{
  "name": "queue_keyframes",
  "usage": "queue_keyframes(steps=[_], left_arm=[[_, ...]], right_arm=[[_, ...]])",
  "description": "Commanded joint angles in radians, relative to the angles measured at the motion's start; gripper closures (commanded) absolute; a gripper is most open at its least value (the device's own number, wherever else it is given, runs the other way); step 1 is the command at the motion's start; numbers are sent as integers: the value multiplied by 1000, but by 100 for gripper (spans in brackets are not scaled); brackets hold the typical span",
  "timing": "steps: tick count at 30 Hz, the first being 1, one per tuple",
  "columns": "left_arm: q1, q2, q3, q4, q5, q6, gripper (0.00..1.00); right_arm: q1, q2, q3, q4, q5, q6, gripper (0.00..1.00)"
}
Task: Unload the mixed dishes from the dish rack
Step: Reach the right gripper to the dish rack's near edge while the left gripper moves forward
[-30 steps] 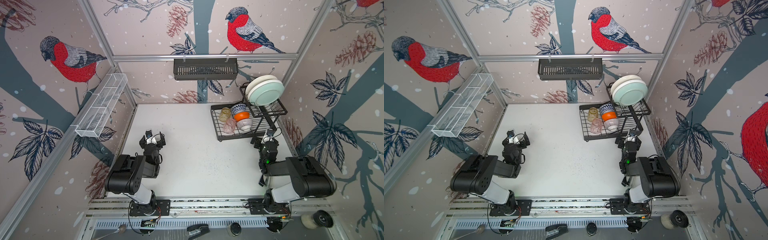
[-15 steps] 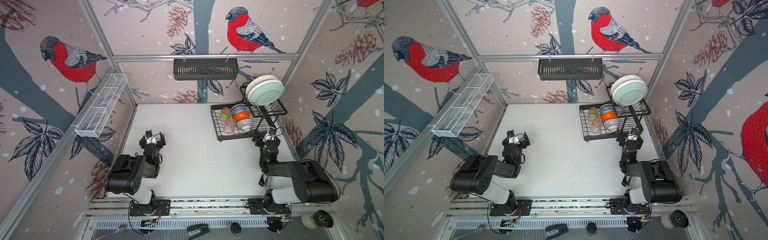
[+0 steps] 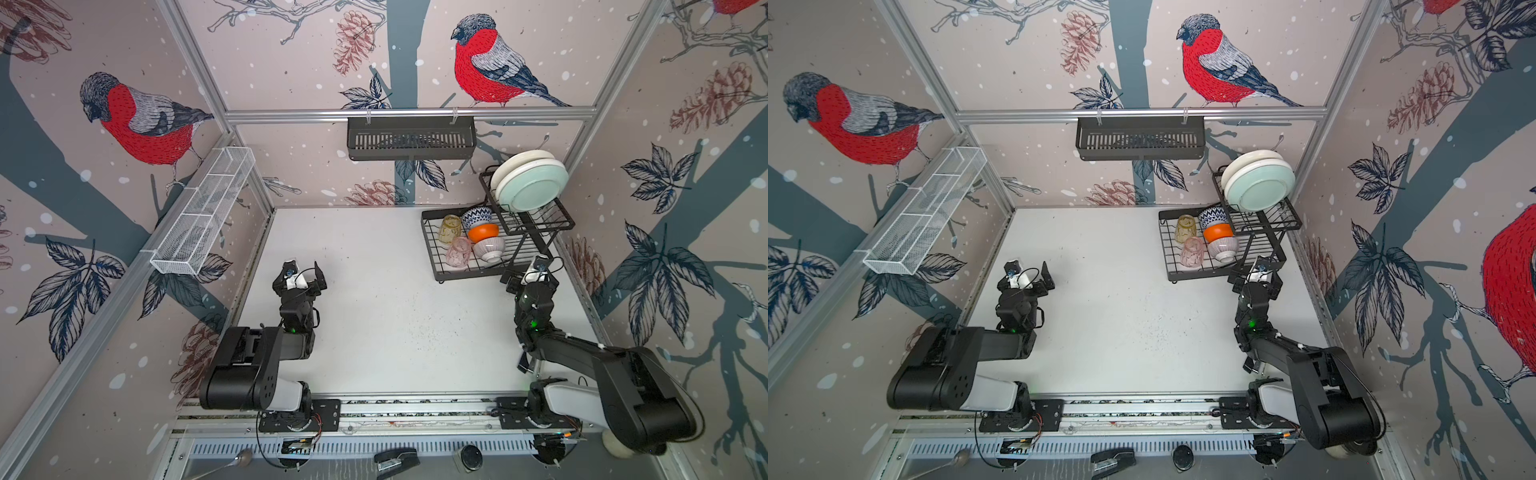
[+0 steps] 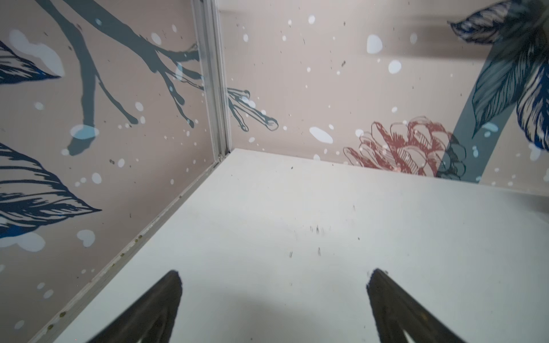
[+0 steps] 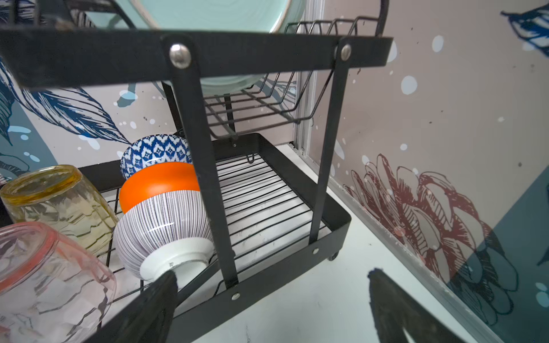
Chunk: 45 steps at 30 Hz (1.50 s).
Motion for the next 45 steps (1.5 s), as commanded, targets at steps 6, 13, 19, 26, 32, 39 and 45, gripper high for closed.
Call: queue_keyframes(steps=[6,13,19,26,32,39,45], left_arm=[[-42,-110,140,-436,-90,-115,2],[-152,-146,279,-741,-105,-227,2],[-400,-153,352,-974,-317,-271,2],[-547,-211,301,-1007,-302,-289,3],[-610,-241,262,-952,-348,-255,2],[-610,-256,229,-916,-262,-271,3],[-610,-261,220,-902,-243,-278,2]], right_arm=[[44,-121,59,-202,52,89,0],[112,-176,221,-637,31,329,1],[163,-160,286,-903,-49,547,1],[179,-114,297,-926,-221,701,2],[191,-28,340,-884,-273,764,6],[206,73,389,-870,-262,832,12],[210,152,438,-894,-251,906,18]])
